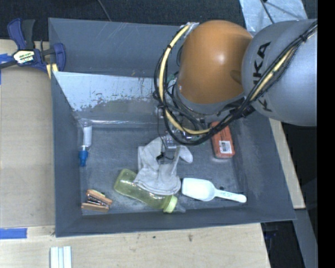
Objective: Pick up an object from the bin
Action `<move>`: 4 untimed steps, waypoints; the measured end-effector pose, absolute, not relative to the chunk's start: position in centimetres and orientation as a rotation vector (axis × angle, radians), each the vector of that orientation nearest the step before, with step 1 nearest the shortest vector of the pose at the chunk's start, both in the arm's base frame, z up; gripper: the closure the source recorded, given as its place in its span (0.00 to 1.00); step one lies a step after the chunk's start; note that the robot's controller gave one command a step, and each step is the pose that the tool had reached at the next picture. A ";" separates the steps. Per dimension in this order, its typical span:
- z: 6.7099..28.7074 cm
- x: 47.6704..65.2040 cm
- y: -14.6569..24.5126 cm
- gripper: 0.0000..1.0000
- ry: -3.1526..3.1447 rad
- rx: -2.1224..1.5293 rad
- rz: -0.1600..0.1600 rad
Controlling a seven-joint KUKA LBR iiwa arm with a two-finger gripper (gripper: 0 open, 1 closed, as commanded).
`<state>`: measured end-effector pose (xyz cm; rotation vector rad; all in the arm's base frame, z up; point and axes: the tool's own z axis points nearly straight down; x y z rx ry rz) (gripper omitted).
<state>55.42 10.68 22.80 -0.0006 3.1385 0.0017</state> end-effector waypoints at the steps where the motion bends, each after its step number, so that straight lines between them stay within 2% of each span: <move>1: 19.8 56.8 6.1 0.00 3.135 -0.085 0.002; 2: 18.7 57.7 4.8 0.00 3.138 -0.061 -0.004; 3: 15.2 55.3 3.4 1.00 3.129 -0.241 0.001; 4: 15.2 55.3 3.4 0.00 3.129 -0.239 0.001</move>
Offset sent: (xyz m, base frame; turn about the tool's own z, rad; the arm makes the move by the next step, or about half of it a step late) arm 0.0374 -0.0140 -0.0465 -0.0157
